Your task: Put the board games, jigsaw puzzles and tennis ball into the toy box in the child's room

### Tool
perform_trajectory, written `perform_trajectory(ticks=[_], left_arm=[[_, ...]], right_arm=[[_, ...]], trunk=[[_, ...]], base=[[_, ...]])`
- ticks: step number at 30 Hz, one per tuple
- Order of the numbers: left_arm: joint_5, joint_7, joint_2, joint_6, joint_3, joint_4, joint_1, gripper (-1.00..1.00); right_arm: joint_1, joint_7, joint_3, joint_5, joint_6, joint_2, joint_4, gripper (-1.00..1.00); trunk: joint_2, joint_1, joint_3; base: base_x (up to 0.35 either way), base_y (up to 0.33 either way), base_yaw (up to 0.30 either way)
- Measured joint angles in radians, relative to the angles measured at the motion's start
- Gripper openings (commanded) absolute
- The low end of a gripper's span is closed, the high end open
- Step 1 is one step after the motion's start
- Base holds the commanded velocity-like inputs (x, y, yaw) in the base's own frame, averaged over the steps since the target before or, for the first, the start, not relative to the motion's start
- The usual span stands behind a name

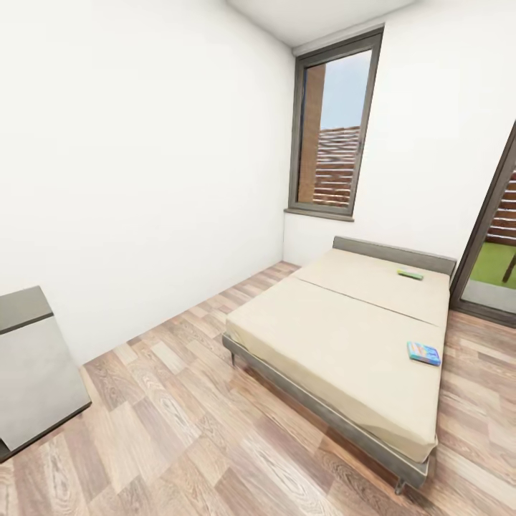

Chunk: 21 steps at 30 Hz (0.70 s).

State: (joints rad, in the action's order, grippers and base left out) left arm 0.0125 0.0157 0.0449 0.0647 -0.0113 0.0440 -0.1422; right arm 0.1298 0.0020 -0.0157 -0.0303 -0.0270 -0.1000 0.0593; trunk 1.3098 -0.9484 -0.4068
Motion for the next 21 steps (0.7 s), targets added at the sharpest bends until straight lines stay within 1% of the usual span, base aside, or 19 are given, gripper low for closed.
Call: perform_trajectory(ticks=[12,18,21], left_arm=[[0.000,0.001,-0.018,0.000,0.001,0.001,0.002,1.00],[0.000,0.001,-0.022,0.000,0.001,0.001,0.003,1.00],[0.000,0.001,-0.023,0.000,0.001,0.001,0.004,1.00]], right_arm=[[-0.002,0.002,0.000,0.058,-0.003,0.010,0.003,1.00],[-0.004,0.002,0.000,0.088,-0.003,0.013,0.003,1.00],[-0.006,0.002,0.000,0.094,-0.003,0.014,0.003,1.00]], trunk=[[-0.084,0.046,0.038],[-0.126,0.069,0.056],[-0.147,0.080,0.066]], base=[[0.000,0.000,0.000],[0.000,0.000,0.000],[0.000,0.000,0.000]])
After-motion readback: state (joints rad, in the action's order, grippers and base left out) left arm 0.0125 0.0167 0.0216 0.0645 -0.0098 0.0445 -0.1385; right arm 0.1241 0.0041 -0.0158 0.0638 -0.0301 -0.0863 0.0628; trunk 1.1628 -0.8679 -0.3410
